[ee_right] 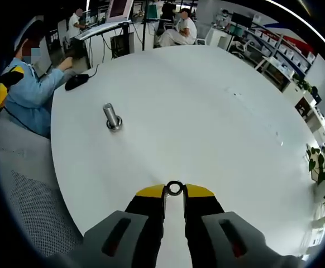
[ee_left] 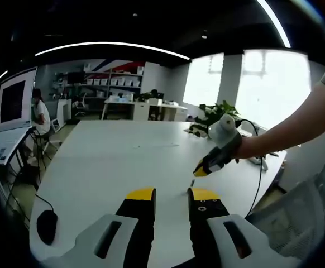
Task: Place the washer onto the threaded stud by aligning its center hole with the stud, sliding it down to the base, and recovering from edge contact or off-axis alignment until the washer reaches the visible bottom stop.
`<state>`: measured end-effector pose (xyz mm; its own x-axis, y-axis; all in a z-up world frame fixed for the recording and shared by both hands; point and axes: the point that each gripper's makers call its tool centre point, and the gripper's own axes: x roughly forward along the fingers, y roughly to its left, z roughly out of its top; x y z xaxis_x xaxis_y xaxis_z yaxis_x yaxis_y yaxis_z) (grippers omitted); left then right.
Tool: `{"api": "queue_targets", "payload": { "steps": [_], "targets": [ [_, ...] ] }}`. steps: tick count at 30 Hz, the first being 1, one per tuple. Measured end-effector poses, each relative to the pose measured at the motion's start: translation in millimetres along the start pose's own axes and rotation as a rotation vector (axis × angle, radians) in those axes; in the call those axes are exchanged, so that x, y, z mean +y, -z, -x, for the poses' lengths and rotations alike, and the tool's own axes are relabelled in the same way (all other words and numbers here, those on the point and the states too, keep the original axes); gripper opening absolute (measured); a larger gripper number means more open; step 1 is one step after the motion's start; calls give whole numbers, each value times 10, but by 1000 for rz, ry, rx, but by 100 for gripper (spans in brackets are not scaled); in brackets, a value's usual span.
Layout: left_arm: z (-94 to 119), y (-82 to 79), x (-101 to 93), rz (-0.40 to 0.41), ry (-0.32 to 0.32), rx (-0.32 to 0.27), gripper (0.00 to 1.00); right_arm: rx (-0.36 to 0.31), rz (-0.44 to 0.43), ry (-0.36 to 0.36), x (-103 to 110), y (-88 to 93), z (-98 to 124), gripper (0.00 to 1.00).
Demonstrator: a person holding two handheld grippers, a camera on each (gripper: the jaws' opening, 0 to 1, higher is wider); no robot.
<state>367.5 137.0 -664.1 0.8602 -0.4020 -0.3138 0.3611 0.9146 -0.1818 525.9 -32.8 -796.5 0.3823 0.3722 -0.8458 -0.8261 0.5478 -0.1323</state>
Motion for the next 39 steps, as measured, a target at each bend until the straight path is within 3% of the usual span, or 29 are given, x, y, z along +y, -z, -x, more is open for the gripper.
{"api": "queue_targets", "payload": {
  "steps": [26,39],
  "targets": [
    [-12,10,20,9,-6,6,21,51,18,-35,45,112,-119,14],
    [-12,16,28,13,-9,7,21,44,30,-39,44,70,-128,14]
  ]
}}
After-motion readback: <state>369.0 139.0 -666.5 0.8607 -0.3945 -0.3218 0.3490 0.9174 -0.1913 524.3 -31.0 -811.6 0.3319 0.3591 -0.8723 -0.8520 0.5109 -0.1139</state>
